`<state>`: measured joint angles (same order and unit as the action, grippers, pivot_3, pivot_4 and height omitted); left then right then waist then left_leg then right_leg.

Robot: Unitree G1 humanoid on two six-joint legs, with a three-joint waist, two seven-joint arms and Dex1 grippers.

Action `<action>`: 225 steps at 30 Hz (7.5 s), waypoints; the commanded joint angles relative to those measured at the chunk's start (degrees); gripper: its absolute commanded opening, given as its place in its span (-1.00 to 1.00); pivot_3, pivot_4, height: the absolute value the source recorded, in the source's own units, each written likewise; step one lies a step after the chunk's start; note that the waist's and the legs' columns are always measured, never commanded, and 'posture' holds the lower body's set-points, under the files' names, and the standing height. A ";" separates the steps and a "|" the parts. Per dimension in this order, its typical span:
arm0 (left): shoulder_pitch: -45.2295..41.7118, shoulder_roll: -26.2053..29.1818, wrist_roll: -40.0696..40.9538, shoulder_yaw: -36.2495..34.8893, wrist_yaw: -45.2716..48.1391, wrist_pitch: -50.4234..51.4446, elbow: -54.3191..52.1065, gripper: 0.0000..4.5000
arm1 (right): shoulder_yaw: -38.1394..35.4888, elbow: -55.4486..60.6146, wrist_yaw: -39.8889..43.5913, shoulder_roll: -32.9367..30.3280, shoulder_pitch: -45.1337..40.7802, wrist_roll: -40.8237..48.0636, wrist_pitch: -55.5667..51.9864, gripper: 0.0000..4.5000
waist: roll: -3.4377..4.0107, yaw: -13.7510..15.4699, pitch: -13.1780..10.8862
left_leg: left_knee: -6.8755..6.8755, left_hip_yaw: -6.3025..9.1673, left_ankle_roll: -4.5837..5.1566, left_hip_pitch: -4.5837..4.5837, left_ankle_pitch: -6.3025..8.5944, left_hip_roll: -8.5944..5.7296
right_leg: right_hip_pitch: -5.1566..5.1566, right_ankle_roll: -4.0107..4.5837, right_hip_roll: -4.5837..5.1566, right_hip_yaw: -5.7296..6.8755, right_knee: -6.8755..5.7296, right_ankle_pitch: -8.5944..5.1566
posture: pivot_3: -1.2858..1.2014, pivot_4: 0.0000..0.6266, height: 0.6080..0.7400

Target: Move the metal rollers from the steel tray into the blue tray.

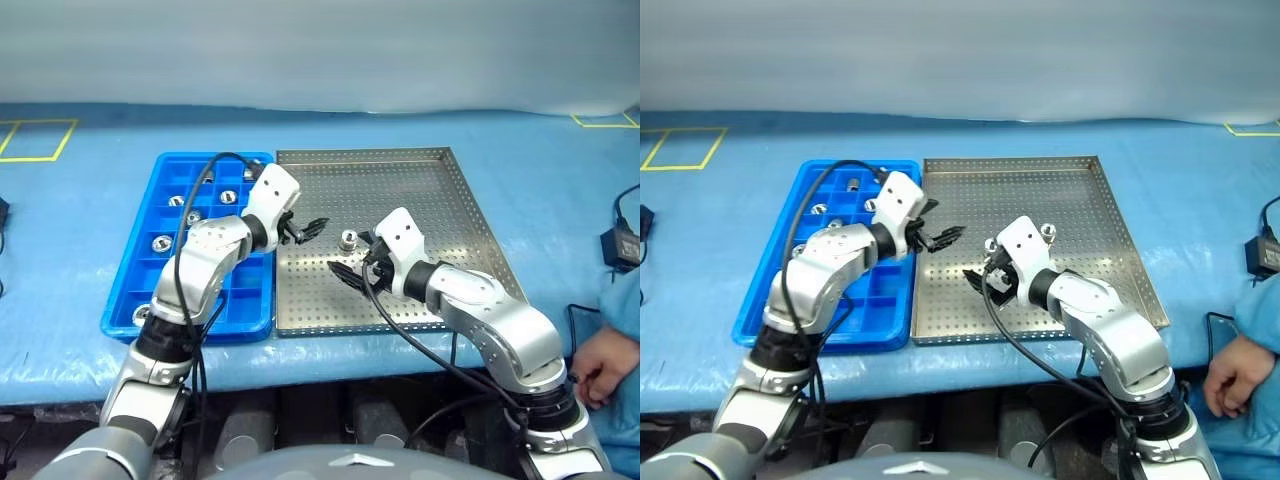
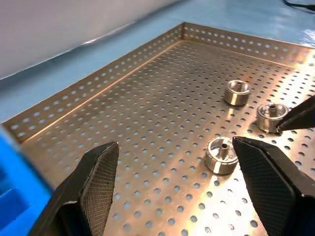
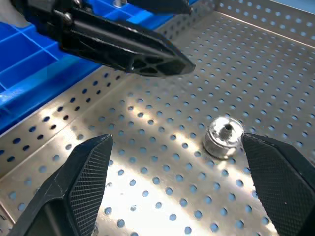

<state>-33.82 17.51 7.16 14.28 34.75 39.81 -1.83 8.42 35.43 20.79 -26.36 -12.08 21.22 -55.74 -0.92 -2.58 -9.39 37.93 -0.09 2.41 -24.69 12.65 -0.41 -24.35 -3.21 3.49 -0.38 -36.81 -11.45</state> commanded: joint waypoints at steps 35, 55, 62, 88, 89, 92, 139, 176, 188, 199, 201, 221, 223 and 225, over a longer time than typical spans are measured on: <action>-7.89 -5.28 -6.72 2.28 4.23 -12.65 28.91 -0.07 | -2.16 6.30 -5.55 0.84 4.07 -2.14 -1.02 0.96 | 0.01 -7.99 0.00 | 0.11 -0.20 0.15 0.02 0.06 -0.01 | -0.06 -0.90 0.01 -0.39 -0.06 0.22 | -0.19 -0.52 1.00; 8.55 7.73 1.54 -7.90 2.81 10.07 -21.10 -0.22 | 1.01 0.27 9.27 3.25 -0.58 6.27 6.66 0.96 | 0.06 -4.86 -0.01 | 0.06 -0.18 0.14 0.11 0.06 0.04 | -0.07 -0.63 -0.04 -0.42 -0.12 0.36 | -0.02 -0.52 1.00; 19.82 7.87 -1.15 -20.06 -10.42 22.30 -34.71 -0.22 | 3.79 -7.05 8.26 4.16 -4.85 3.27 6.52 0.96 | 0.04 -0.31 -0.01 | 0.13 -0.18 0.10 0.17 -0.05 0.03 | 0.01 -0.69 -0.02 -0.37 -0.10 0.29 | 0.05 -0.52 1.00; 24.64 3.84 -0.59 -19.08 -21.08 21.07 -35.34 0.81 | 1.09 -11.38 1.42 7.60 -8.68 -0.57 3.59 0.96 | -0.04 4.55 0.00 | 0.10 -0.11 -0.01 0.10 -0.21 0.00 | 0.03 -0.15 0.03 -0.19 -0.03 0.31 | 0.09 -0.52 1.00; 24.26 2.53 1.37 -19.18 -19.63 19.94 -36.17 0.81 | 0.97 -11.01 0.80 7.27 -8.60 -1.09 2.95 0.96 | -0.05 4.48 0.00 | 0.10 -0.11 -0.01 0.09 -0.21 0.00 | 0.02 -0.16 0.04 -0.20 -0.02 0.31 | 0.09 -0.52 1.00; 24.14 0.55 8.21 -17.16 -12.53 14.10 -39.57 0.81 | 0.36 -9.58 -2.68 6.31 -8.34 -3.72 0.96 0.96 | -0.04 4.27 0.00 | 0.07 -0.14 -0.01 0.05 -0.21 0.01 | -0.02 -0.11 0.05 -0.21 -0.02 0.33 | 0.07 -0.52 1.00; 24.14 4.43 6.41 -4.06 -13.61 6.81 -36.47 0.83 | -21.82 -22.53 -35.55 38.98 -11.76 -12.51 -6.65 0.78 | 0.06 0.58 0.00 | -0.07 -0.20 0.00 0.06 -0.29 0.07 | -0.12 0.00 -0.07 -0.24 -0.03 0.42 | 0.05 -0.52 1.00; 37.42 6.15 7.61 -21.96 -19.76 10.76 -45.99 0.83 | 4.36 -23.33 1.11 23.06 -21.55 -0.21 2.41 -0.25 | 0.09 2.56 -0.07 | -0.29 -0.14 -0.06 0.09 -0.32 0.16 | -0.19 -0.07 -0.05 -0.08 0.02 0.19 | 0.17 -0.52 1.00; 41.39 -0.44 8.05 -24.22 -25.76 12.01 -50.83 0.83 | 7.98 -46.27 3.75 29.36 -33.93 -7.24 16.70 -0.25 | 0.07 6.09 -0.07 | -0.50 0.00 -0.24 0.08 -0.41 0.06 | -0.20 0.21 -0.06 0.01 0.05 0.30 | 0.29 -0.52 1.00; 44.90 -2.22 7.90 -21.58 -28.84 12.97 -53.83 0.83 | 7.51 -59.64 3.26 35.26 -37.29 -10.43 23.53 -0.25 | 0.07 9.59 -0.07 | -0.86 0.55 -0.73 0.10 -0.66 -0.01 | -0.22 0.52 -0.23 0.59 0.03 0.09 | 0.36 -0.52 1.00; 45.29 -2.21 7.96 -21.44 -29.13 13.02 -54.16 0.83 | 7.09 -61.90 2.86 35.42 -37.70 -10.87 24.12 -0.25 | 0.07 10.06 -0.07 | -0.87 0.59 -0.81 0.10 -0.69 -0.01 | -0.22 0.40 -0.30 0.63 0.02 -0.03 | 0.37 -0.52 1.00; 34.13 -1.16 10.53 -15.13 -24.54 11.88 -43.88 0.83 | 0.82 -22.17 -1.54 19.49 -20.38 -11.34 5.17 0.30 | 0.10 9.54 -0.08 | -0.89 0.88 -0.97 -0.02 -0.75 0.00 | -0.16 0.59 -0.29 0.94 0.01 -0.14 | 0.16 -0.52 1.00; 31.50 -1.19 11.22 -14.42 -23.01 11.54 -41.65 0.83 | 0.27 -16.44 -1.85 16.24 -16.66 -11.16 1.68 0.30 | 0.10 8.71 -0.08 | -0.89 0.90 -0.96 -0.02 -0.75 0.00 | -0.13 0.63 -0.28 0.97 0.01 -0.16 | 0.14 -0.52 1.00; 29.08 -0.81 11.43 -13.70 -21.66 11.33 -39.79 0.83 | -0.21 -12.14 -1.90 14.69 -14.10 -10.12 -1.11 0.30 | 0.10 7.69 -0.08 | -0.89 0.90 -0.94 -0.03 -0.75 0.00 | -0.12 0.63 -0.24 0.97 0.02 -0.16 | 0.12 -0.52 1.00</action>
<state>-2.93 16.22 17.96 -0.35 11.65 52.79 -41.89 9.27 17.63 19.02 -11.34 -26.58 9.95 -54.84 -0.82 5.11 -9.48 37.05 0.79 1.48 -24.73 11.91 -0.42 -24.46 -2.58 3.26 0.59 -36.79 -11.61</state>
